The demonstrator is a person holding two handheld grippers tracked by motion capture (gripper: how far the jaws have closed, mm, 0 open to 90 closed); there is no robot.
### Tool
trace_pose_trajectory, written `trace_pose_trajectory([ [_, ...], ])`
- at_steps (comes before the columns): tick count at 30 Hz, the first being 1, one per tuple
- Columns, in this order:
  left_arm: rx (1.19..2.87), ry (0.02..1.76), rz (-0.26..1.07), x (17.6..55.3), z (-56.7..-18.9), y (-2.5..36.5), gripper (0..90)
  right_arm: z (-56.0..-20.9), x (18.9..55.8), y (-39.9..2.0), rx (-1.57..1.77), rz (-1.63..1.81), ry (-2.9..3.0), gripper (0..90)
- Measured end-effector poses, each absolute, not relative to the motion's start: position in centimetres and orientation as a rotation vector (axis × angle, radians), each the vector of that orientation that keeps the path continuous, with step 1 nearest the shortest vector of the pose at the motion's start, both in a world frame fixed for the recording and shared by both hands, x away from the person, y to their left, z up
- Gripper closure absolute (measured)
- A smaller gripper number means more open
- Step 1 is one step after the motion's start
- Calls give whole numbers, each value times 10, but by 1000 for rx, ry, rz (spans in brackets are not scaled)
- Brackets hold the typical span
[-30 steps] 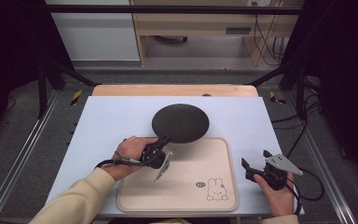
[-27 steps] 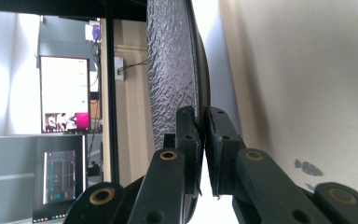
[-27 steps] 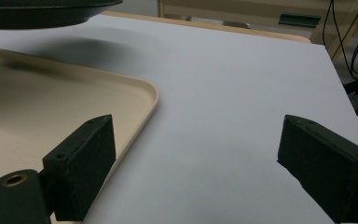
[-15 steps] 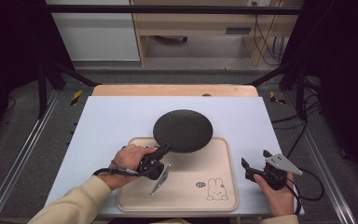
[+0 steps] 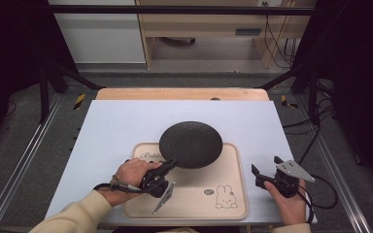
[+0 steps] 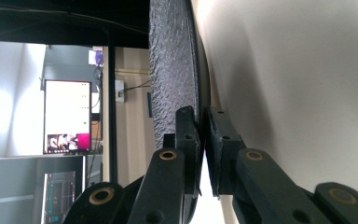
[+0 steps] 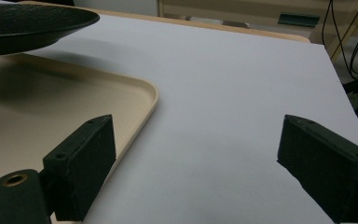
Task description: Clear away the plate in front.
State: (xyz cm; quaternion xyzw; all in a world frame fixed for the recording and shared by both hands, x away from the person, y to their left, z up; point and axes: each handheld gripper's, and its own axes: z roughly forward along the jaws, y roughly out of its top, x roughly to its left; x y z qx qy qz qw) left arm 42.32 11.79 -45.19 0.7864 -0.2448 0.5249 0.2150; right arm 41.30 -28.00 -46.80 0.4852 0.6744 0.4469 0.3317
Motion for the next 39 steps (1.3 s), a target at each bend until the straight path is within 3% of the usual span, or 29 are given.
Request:
trace_pose_trajectory([
  [14, 2167, -760, 1384, 405, -463, 124, 837, -469, 414, -280, 1265, 1162, 1765, 115],
  [39, 2142, -797, 1389, 394, -469, 130, 835, -469, 414, -279, 1265, 1154, 1772, 117],
])
